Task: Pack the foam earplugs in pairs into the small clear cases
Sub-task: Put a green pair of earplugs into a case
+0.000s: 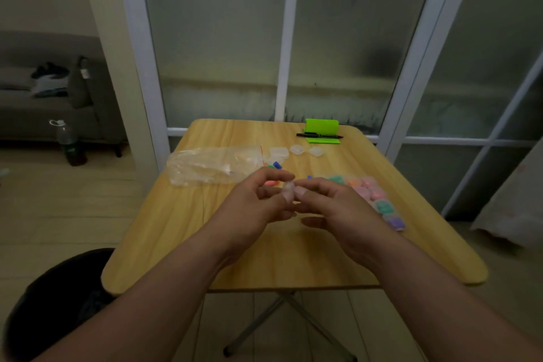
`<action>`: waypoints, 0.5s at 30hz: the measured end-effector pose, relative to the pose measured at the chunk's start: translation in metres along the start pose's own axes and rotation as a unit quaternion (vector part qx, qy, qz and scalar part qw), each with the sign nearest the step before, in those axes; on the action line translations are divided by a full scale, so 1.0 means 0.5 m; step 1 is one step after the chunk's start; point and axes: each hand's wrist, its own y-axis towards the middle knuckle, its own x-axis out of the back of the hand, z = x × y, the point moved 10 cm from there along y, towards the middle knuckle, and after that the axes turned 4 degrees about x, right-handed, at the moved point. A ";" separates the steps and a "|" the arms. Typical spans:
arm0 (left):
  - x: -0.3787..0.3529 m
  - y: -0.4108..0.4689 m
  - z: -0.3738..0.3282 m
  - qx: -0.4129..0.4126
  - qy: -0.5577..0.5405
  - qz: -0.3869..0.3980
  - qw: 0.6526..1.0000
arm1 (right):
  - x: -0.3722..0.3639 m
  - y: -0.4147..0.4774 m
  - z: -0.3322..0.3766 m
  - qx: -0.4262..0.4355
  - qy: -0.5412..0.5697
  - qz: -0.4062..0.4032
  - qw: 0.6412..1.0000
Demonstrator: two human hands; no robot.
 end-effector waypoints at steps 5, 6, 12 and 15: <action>-0.004 0.007 -0.002 -0.021 0.041 -0.008 0.999 | -0.002 0.001 -0.009 -0.037 0.051 -0.012 0.998; -0.005 0.006 -0.005 -0.031 0.071 -0.013 0.997 | 0.001 0.001 -0.011 -0.044 0.064 -0.019 0.997; -0.014 0.000 -0.009 -0.049 0.151 -0.008 0.987 | 0.009 -0.012 -0.014 -0.067 0.116 -0.004 0.991; -0.021 -0.002 -0.013 -0.053 0.169 -0.004 0.984 | 0.004 -0.019 -0.014 -0.071 0.137 0.009 0.988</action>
